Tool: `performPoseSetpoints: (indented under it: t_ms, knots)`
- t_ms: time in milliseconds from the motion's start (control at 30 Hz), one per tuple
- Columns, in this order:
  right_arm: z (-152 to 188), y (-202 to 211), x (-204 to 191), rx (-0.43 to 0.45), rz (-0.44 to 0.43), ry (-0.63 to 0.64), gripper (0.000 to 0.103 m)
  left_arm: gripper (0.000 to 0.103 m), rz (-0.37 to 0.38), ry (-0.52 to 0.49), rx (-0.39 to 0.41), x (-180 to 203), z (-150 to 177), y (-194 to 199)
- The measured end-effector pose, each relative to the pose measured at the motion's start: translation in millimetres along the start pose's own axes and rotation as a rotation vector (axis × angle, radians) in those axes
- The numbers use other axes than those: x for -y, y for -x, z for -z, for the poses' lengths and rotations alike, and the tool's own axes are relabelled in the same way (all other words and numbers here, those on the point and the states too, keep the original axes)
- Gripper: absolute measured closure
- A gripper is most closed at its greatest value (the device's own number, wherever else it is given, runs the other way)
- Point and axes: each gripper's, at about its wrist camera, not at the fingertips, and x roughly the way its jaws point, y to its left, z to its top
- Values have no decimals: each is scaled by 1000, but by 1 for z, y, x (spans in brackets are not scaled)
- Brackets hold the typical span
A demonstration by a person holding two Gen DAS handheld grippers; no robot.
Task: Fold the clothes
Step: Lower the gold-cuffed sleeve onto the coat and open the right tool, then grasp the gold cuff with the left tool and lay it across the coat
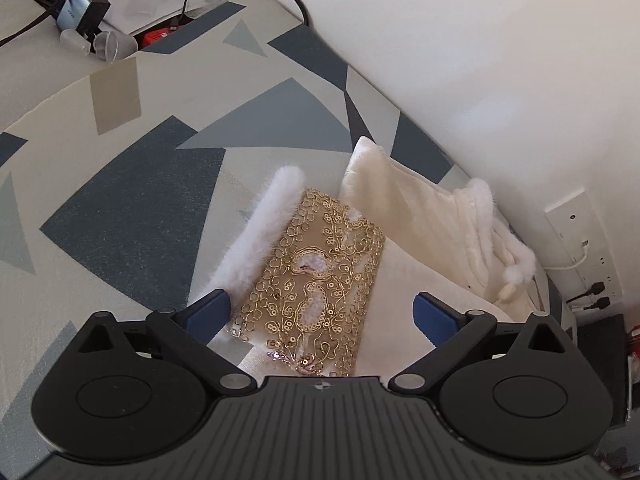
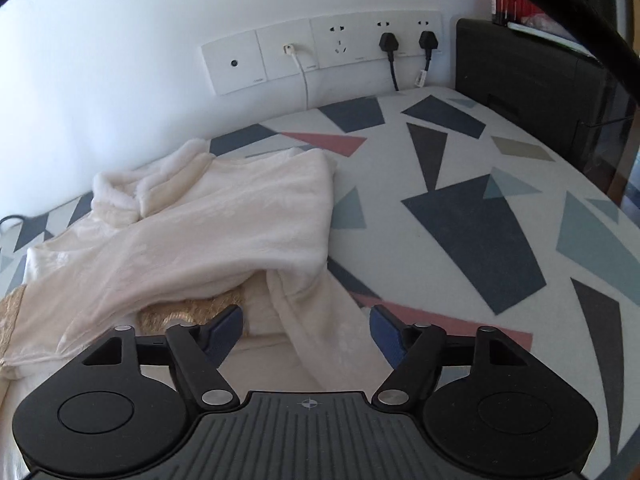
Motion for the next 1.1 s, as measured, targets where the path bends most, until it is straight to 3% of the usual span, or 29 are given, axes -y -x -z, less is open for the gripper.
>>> performPoseSetpoints:
  t_ms: [200, 267, 300, 333, 433, 500, 567, 600, 633, 700, 800, 900, 1000, 1100]
  knots:
    - [-15, -11, 3, 34, -16, -52, 41, 4, -53, 42, -32, -2, -1, -1]
    - [-18, -14, -1, 38, -10, -17, 59, 4, -66, 104, -89, -11, -1, -3]
    - [-19, -15, -3, 42, -3, 7, 79, 4, -39, 137, -104, -19, 0, -3]
    - [-19, -14, -6, 55, 10, 31, 84, 4, -20, 149, -93, -23, 1, -1]
    - [-17, -11, -10, 72, 10, 67, 87, 4, -1, 154, -68, -27, 1, 0]
    - [-16, -13, -9, 58, 1, 65, 87, 13, 14, 129, -35, -24, 0, -2]
    - [-17, -15, -7, 51, -5, 47, 88, 60, -22, 104, -20, -19, -3, -6]
    - [-17, -15, -6, 49, -6, 38, 89, 68, -43, 80, -12, -16, -5, -8]
    - [-18, -11, -5, 79, 0, 29, 91, 86, -52, 58, 8, -12, -7, -7]
    - [-20, 0, -5, 154, 6, 17, 92, 89, -36, -38, 85, 4, -12, 6]
    - [-21, 11, -10, 200, 17, 68, 93, 89, -9, -199, 214, 32, -15, 27]
    - [-14, 7, -9, 160, 31, 102, 93, 89, -51, -246, 201, 36, -16, 17]
    - [-5, -1, -7, 89, 43, 96, 93, 89, -157, -337, 165, 34, -1, -1]
    - [-1, -4, -7, 29, 20, 97, 91, 89, -198, -336, 151, 25, 8, -4]
